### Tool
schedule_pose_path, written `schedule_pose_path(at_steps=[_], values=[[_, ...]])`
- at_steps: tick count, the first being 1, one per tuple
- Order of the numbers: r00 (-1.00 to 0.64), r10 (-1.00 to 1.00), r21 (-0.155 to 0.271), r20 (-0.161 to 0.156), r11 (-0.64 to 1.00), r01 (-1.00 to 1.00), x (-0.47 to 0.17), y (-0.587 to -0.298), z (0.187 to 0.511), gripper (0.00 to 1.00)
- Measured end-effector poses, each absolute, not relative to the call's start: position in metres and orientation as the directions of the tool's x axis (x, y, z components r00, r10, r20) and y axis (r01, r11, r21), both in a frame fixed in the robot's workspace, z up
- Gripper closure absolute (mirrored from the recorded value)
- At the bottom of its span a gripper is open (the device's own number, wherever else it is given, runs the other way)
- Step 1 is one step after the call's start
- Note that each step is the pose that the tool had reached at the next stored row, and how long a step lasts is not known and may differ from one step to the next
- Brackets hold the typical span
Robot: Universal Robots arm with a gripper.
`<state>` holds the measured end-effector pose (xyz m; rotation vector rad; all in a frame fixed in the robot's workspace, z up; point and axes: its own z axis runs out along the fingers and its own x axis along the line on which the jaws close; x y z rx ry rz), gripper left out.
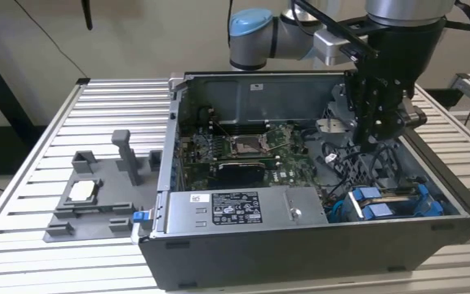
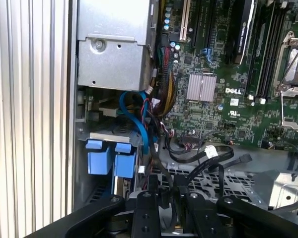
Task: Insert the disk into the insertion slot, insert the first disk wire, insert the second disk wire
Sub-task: 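Insert the second disk wire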
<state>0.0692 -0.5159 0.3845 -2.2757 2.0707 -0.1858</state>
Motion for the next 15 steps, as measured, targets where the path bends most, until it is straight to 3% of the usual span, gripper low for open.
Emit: schedule_pose_path(at_steps=[5,6,15], values=[[0.094,-0.994,-0.129,0.05,-0.1,-0.987,0.069,-0.5159,0.3843,0.75],[0.094,-0.994,-0.129,0.05,-0.1,-0.987,0.069,-0.5159,0.3843,0.82],[0.094,-0.994,-0.129,0.05,-0.1,-0.987,0.0696,-0.52,0.3839,0.84]])
